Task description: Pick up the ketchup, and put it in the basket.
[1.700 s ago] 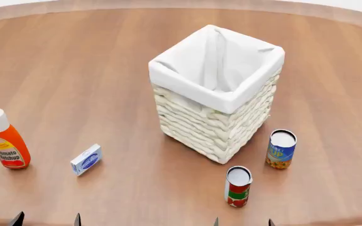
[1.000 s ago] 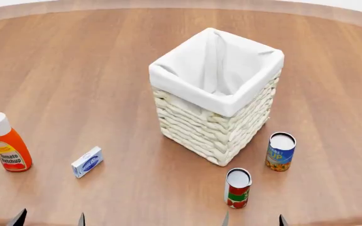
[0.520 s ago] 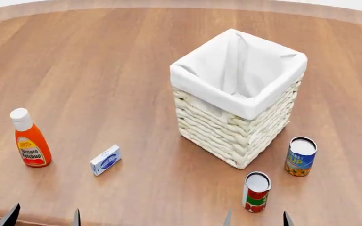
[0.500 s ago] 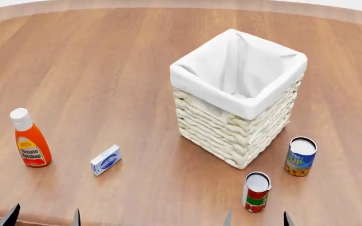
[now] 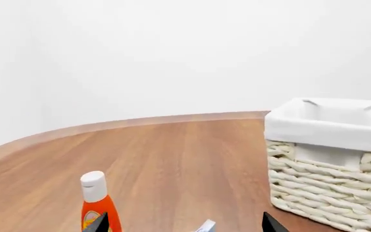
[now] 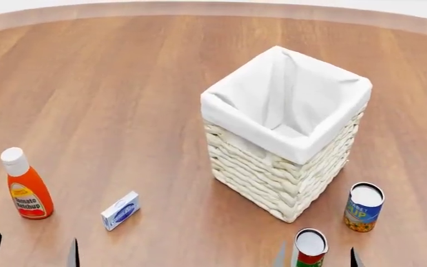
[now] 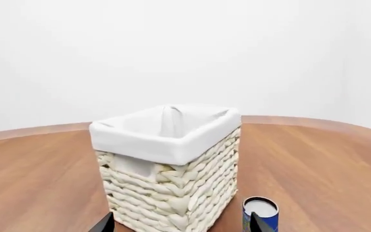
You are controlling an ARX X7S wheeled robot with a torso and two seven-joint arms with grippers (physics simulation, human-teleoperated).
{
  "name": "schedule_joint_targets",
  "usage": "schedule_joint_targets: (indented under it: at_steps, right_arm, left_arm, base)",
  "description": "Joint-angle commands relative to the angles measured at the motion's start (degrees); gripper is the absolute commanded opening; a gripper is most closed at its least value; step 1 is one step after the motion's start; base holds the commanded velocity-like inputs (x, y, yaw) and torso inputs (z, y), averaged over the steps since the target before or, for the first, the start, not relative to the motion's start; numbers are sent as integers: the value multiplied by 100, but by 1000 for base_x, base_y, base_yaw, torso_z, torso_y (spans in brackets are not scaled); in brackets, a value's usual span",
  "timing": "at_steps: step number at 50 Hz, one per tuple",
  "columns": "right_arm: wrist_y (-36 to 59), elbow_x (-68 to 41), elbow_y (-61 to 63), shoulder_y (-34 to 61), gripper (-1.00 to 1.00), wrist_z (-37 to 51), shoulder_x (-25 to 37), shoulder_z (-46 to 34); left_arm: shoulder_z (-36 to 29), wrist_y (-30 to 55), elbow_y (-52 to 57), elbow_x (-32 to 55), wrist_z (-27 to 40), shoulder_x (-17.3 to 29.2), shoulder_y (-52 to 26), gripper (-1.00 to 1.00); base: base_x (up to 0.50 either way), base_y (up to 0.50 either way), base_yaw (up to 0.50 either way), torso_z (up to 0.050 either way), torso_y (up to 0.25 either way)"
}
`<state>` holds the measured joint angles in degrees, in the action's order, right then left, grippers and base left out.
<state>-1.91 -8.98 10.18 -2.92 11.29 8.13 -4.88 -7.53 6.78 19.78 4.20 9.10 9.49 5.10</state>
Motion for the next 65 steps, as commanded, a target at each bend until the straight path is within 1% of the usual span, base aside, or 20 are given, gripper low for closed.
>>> schedule_joint_targets:
  at_steps: [1, 7, 21, 27, 32, 33, 34, 44, 54, 56, 65]
  right_arm:
    - [-49, 243, -8, -30, 100, -15, -71, -34]
    - [11, 215, 81, -43, 100, 27, -38, -67]
    - [43, 274, 201, -57, 100, 109, 51, -191]
    - [106, 254, 161, -20, 100, 171, 53, -204]
    - [-7, -16, 355, -137, 100, -40, 118, -262]
    - [-113, 8, 373, -173, 100, -40, 124, -267]
    - [48, 32, 396, -153, 100, 13, 130, -271]
    - [-127, 64, 344, -221, 100, 112, 148, -264]
    - [-99, 188, 364, -199, 100, 218, 197, -322]
    - [-289, 376, 340, -209, 100, 271, 220, -357]
    - [-179, 493, 391, -230, 100, 350, 244, -456]
  left_arm:
    - [331, 282, 541, 128, 11, 65, 99, 100]
    - [512, 483, 874, 286, 81, 139, 136, 100]
    - [555, 532, 968, 377, 141, 213, 144, 100]
    - [596, 572, 1027, 431, 171, 248, 154, 100]
    - [610, 568, 1130, 484, 214, 288, 216, 100]
    - [597, 555, 1122, 481, 220, 292, 222, 100]
    - [584, 539, 1108, 478, 225, 294, 226, 100]
    - [534, 476, 1088, 510, 278, 352, 276, 100]
    - [501, 470, 1066, 554, 333, 401, 254, 100]
    - [495, 472, 1064, 566, 341, 411, 248, 100]
    - [490, 513, 1091, 619, 395, 457, 214, 100]
  base:
    - [7, 501, 0, 0, 0]
    - [3, 501, 0, 0, 0]
    - [5, 501, 0, 0, 0]
    - [15, 42, 0, 0, 0]
    - [2, 0, 0, 0, 0]
    - [449, 22, 0, 0, 0]
    - [499, 25, 0, 0, 0]
    - [499, 25, 0, 0, 0]
    - [0, 0, 0, 0, 0]
    - [23, 17, 0, 0, 0]
    - [212, 492, 0, 0, 0]
